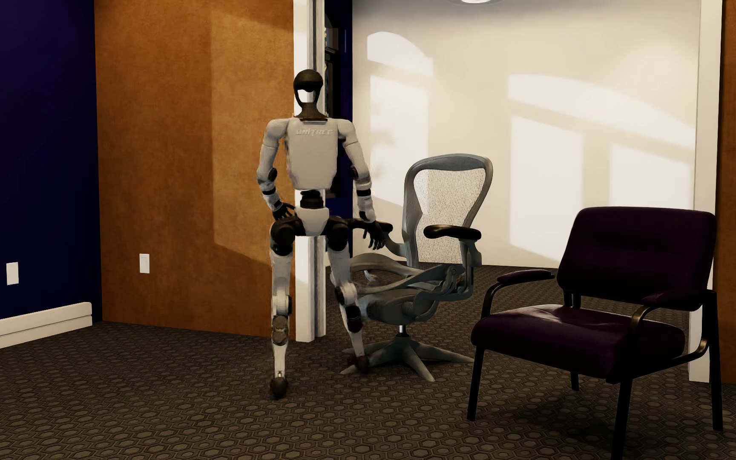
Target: Rest on the dark chair
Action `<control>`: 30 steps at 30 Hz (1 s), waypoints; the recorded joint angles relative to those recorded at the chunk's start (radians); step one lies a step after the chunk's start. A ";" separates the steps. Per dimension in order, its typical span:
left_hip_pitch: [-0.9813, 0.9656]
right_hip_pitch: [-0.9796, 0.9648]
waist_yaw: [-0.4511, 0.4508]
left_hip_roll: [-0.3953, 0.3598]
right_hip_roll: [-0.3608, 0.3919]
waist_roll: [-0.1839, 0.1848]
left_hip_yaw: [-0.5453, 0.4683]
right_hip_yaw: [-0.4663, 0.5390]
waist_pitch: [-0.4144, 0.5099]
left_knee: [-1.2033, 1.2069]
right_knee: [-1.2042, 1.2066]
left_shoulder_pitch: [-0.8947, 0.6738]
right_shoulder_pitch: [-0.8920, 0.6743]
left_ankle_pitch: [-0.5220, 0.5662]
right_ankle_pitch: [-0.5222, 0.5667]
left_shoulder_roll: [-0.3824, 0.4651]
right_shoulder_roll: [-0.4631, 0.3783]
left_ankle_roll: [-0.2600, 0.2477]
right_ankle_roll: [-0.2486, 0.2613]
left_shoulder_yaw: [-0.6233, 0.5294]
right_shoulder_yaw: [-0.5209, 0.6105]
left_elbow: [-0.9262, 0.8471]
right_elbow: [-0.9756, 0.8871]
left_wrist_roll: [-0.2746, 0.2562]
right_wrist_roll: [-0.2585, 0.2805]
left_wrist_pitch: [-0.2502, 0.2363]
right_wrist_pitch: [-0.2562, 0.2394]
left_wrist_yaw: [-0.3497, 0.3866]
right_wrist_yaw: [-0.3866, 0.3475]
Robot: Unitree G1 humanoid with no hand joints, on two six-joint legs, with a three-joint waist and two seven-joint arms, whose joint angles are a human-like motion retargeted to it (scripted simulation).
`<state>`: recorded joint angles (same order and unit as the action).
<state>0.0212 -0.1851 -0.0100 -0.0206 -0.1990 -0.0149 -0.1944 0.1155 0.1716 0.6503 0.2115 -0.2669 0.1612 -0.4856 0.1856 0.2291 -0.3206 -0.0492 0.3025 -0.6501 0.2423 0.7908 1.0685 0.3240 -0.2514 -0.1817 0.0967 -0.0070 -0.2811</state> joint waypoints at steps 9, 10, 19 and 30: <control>0.003 0.188 0.020 0.160 0.115 0.050 0.321 -0.218 0.109 0.171 0.135 0.052 0.007 -0.053 -0.346 0.257 -0.035 0.014 -0.245 0.193 -0.114 0.260 0.017 -0.103 -0.053 0.123 -0.053 0.072 0.042; 0.008 0.115 0.013 0.136 0.092 0.025 0.347 -0.219 0.078 0.109 0.193 0.050 0.010 -0.024 -0.362 0.283 -0.026 0.033 -0.245 0.229 -0.069 0.253 0.031 -0.097 -0.048 0.124 -0.055 0.084 0.047; -0.361 -0.355 0.005 0.261 0.003 0.013 0.293 -0.082 0.268 0.177 0.702 -0.039 -0.180 -0.002 -0.426 0.265 -0.015 0.004 -0.148 0.161 0.062 0.284 -0.062 -0.143 -0.014 0.111 -0.092 0.180 -0.017; -1.194 -0.890 0.024 0.347 0.023 0.038 -0.144 0.096 0.549 1.192 1.625 0.005 -0.541 -0.258 -0.812 0.209 -0.139 -0.103 -0.063 0.265 0.171 0.081 -0.384 -0.160 -0.075 0.143 -0.034 0.387 -0.201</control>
<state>-1.1731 -1.0753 0.0143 0.3264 -0.1763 0.0227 -0.3384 0.2112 0.7203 1.8418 1.8366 -0.2622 -0.3803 -0.7436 -0.6262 0.4378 -0.4598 -0.1517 0.2393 -0.3849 0.4133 0.8720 0.6842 0.1644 -0.3262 -0.0385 0.0627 0.3804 -0.4817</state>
